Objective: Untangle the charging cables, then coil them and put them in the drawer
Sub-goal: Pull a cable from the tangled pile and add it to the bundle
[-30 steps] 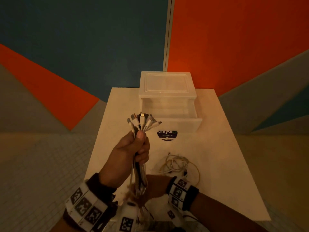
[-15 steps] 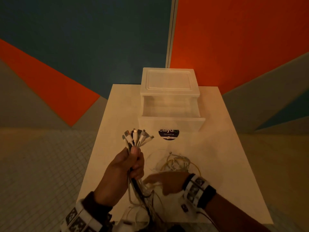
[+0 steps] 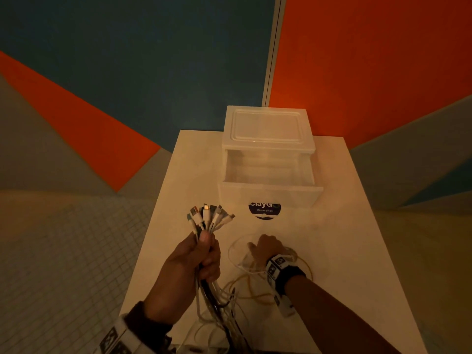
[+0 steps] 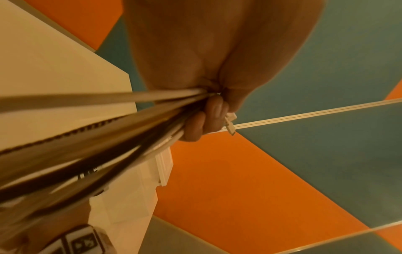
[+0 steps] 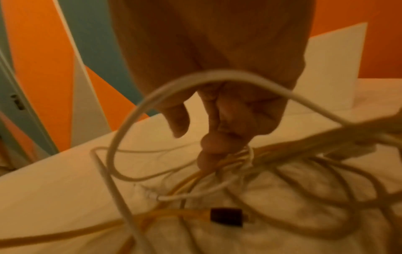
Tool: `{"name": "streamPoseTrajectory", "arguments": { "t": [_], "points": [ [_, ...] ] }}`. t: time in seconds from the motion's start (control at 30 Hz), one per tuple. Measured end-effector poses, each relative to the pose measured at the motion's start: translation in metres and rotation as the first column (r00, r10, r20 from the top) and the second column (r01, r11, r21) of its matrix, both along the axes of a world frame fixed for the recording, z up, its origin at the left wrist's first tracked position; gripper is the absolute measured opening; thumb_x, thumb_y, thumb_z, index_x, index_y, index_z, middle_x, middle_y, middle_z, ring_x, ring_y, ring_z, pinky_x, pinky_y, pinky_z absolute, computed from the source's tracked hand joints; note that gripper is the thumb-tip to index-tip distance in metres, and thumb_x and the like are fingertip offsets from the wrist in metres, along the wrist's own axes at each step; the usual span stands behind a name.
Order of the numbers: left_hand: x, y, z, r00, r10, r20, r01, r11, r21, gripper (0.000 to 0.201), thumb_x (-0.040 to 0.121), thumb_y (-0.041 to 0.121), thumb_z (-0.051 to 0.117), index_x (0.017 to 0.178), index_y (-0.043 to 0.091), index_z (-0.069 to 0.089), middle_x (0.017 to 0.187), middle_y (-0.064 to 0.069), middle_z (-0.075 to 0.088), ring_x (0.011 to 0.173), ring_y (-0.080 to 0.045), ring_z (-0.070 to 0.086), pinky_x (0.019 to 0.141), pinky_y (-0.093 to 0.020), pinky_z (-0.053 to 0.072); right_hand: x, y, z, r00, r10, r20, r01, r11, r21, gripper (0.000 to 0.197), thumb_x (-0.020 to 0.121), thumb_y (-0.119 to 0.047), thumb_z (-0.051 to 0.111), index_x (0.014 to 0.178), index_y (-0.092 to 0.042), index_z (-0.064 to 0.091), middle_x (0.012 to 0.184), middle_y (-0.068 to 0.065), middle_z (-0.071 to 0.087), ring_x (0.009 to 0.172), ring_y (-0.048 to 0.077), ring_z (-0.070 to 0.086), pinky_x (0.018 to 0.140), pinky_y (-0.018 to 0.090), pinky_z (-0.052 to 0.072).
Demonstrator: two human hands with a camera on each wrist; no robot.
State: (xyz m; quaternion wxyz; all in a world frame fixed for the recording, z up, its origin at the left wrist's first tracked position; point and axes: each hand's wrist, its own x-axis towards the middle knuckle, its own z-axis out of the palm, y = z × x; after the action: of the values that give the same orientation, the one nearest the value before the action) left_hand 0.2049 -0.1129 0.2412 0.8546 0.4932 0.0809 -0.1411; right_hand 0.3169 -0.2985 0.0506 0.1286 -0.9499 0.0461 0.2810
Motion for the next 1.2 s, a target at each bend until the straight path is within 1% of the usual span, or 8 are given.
{"name": "streamPoseTrajectory", "arguments": {
  "t": [0.23, 0.47, 0.63, 0.8, 0.9, 1.0, 1.07, 1.2],
  "points": [
    [0.006, -0.004, 0.000, 0.999, 0.028, -0.034, -0.027, 0.999, 0.040, 0.028, 0.091, 0.034, 0.051, 0.084, 0.008, 0.044, 0.066, -0.003, 0.031, 0.051, -0.013, 0.024, 0.048, -0.025, 0.031, -0.004, 0.014, -0.022, 0.998, 0.019, -0.064, -0.025, 0.996, -0.083, 0.046, 0.090, -0.042, 0.051, 0.127, -0.016, 0.051, 0.132, 0.008, 0.054, 0.123, 0.028, 0.052, 0.100, 0.039, 0.042],
    [0.012, -0.005, -0.004, 0.999, 0.037, -0.039, -0.035, 0.999, 0.040, 0.027, 0.090, 0.033, 0.052, 0.085, 0.008, 0.044, 0.065, -0.003, 0.031, 0.050, -0.013, 0.024, 0.048, -0.025, 0.029, -0.014, 0.035, -0.036, 0.989, 0.143, 0.029, -0.139, 0.982, -0.130, 0.066, 0.085, -0.067, 0.043, 0.122, -0.014, 0.055, 0.125, 0.010, 0.059, 0.117, 0.029, 0.055, 0.099, 0.042, 0.043],
    [0.012, -0.005, -0.008, 0.998, 0.048, -0.042, -0.047, 0.998, 0.036, 0.025, 0.097, 0.031, 0.051, 0.088, 0.009, 0.044, 0.066, -0.003, 0.032, 0.051, -0.013, 0.024, 0.048, -0.025, 0.029, -0.020, 0.039, -0.041, 0.970, 0.241, -0.021, -0.241, 0.963, -0.121, 0.037, 0.086, -0.044, 0.053, 0.113, -0.019, 0.060, 0.120, 0.007, 0.062, 0.114, 0.030, 0.057, 0.102, 0.047, 0.040],
    [0.017, -0.005, -0.010, 0.993, 0.100, -0.064, -0.097, 0.994, 0.049, 0.020, 0.096, 0.029, 0.045, 0.095, 0.009, 0.043, 0.067, -0.004, 0.032, 0.053, -0.014, 0.023, 0.049, -0.026, 0.029, -0.015, 0.023, -0.025, 0.995, -0.040, 0.093, 0.021, 0.981, 0.191, 0.023, 0.097, -0.029, 0.046, 0.102, -0.011, 0.059, 0.110, 0.011, 0.065, 0.101, 0.026, 0.062, 0.087, 0.036, 0.050],
    [0.024, -0.005, -0.012, 0.990, 0.122, -0.075, -0.121, 0.993, 0.018, 0.021, 0.094, 0.029, 0.046, 0.096, 0.009, 0.043, 0.067, -0.003, 0.034, 0.053, -0.014, 0.026, 0.050, -0.026, 0.029, -0.023, 0.003, 0.019, 0.884, -0.444, -0.149, 0.415, 0.595, 0.688, 0.011, 0.099, -0.008, 0.047, 0.101, -0.006, 0.058, 0.087, 0.012, 0.063, 0.062, 0.017, 0.057, 0.050, 0.027, 0.050],
    [0.030, -0.010, -0.015, 0.990, 0.125, -0.072, -0.126, 0.992, -0.002, 0.020, 0.090, 0.027, 0.049, 0.094, 0.008, 0.044, 0.069, -0.003, 0.036, 0.053, -0.013, 0.030, 0.053, -0.027, 0.030, -0.042, -0.020, 0.075, 0.839, -0.488, -0.241, 0.386, 0.221, 0.896, 0.025, 0.099, 0.000, 0.044, 0.111, -0.011, 0.062, 0.078, 0.009, 0.054, 0.052, 0.011, 0.039, 0.042, 0.021, 0.031],
    [0.034, -0.017, -0.017, 0.991, 0.113, -0.069, -0.114, 0.993, -0.008, 0.021, 0.089, 0.027, 0.051, 0.095, 0.007, 0.046, 0.070, -0.004, 0.037, 0.054, -0.013, 0.034, 0.056, -0.028, 0.031, -0.059, -0.023, 0.114, 0.853, -0.516, -0.072, 0.197, 0.192, 0.961, 0.020, 0.101, -0.012, 0.047, 0.109, -0.019, 0.064, 0.071, -0.002, 0.049, 0.055, 0.009, 0.037, 0.047, 0.022, 0.030],
    [0.040, -0.032, -0.016, 0.994, 0.064, -0.092, -0.069, 0.996, -0.051, 0.037, 0.095, 0.042, 0.051, 0.100, 0.006, 0.048, 0.072, -0.004, 0.040, 0.058, -0.015, 0.036, 0.061, -0.031, 0.032, -0.093, -0.007, 0.170, 0.846, -0.447, 0.291, -0.130, 0.357, 0.925, 0.011, 0.098, -0.024, 0.054, 0.101, -0.027, 0.064, 0.069, -0.013, 0.058, 0.056, 0.003, 0.050, 0.052, 0.017, 0.040]
  ]
}}
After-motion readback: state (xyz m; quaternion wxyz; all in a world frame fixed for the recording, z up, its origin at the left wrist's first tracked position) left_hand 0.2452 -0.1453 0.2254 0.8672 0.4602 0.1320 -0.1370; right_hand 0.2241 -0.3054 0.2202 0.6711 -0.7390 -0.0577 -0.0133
